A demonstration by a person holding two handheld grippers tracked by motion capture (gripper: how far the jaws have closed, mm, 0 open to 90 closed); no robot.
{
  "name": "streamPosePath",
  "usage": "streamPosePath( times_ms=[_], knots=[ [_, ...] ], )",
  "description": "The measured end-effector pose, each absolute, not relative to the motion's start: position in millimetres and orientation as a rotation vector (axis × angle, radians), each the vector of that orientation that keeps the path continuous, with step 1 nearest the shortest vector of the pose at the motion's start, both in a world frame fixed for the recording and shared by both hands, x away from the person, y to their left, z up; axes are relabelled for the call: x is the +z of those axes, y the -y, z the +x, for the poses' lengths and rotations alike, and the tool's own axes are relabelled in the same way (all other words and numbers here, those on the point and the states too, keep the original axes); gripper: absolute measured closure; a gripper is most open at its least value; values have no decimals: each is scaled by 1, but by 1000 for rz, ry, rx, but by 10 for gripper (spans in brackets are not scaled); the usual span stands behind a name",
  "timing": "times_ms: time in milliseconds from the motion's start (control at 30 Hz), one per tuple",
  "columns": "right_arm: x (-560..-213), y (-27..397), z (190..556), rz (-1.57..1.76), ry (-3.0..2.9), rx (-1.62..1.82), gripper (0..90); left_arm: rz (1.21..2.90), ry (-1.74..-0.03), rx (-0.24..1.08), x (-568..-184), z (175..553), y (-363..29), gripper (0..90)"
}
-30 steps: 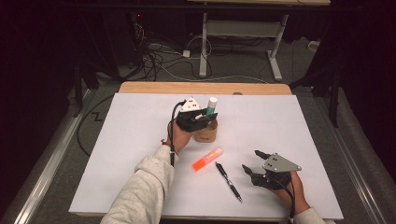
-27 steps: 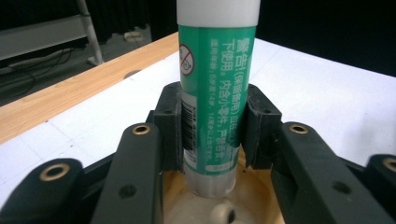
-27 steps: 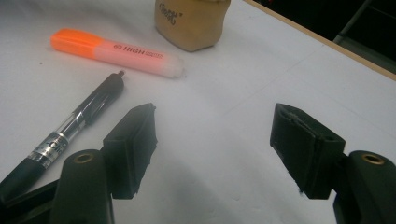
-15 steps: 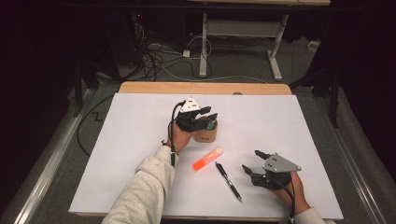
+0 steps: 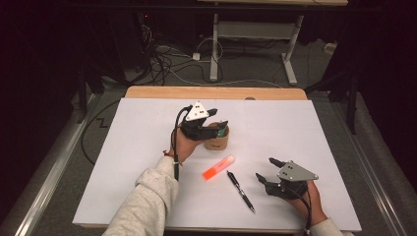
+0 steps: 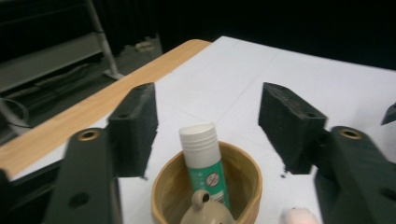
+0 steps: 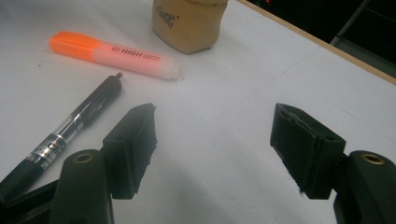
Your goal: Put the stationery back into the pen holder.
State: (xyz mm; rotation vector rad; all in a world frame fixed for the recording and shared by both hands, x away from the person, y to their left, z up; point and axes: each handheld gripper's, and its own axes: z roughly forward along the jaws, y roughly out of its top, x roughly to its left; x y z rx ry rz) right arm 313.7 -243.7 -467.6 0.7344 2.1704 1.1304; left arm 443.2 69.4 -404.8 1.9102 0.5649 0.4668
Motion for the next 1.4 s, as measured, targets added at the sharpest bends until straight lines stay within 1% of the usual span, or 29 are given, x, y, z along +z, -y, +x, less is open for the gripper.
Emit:
streamPosePath(
  times_ms=[67, 133, 300, 367, 533, 600, 667, 733, 1167, 1400],
  knots=[
    [-468, 244, 314, 737, -2171, 1128, 320, 1916, -555, 492, -402, 439, -71, 354],
    [-468, 243, 314, 736, -2173, 1126, 320, 1908, -560, 510, -401, 434, -72, 298],
    [-468, 244, 314, 737, -2178, 1127, 320, 1939, -538, 545, -400, 423, -76, 297],
    [-468, 244, 315, 737, -2178, 1126, 320, 1950, -525, 566, -400, 417, -77, 268],
    [-469, 245, 316, 743, -2186, 1129, 320, 1971, -502, 602, -406, 401, -84, 266],
    [-469, 245, 316, 743, -2190, 1125, 319, 1984, -491, 611, -409, 395, -87, 242],
    [-470, 246, 317, 747, -2194, 1121, 313, 1994, -487, 627, -412, 389, -90, 242],
    [-470, 246, 318, 749, -2195, 1115, 306, 1998, -486, 611, -414, 385, -92, 241],
    [-469, 246, 317, 755, -2211, 1117, 306, 2075, -423, 669, -431, 346, -115, 240],
    [-466, 240, 315, 779, -2285, 1099, 319, 2081, -439, 692, -440, 326, -133, 240]
  ],
)
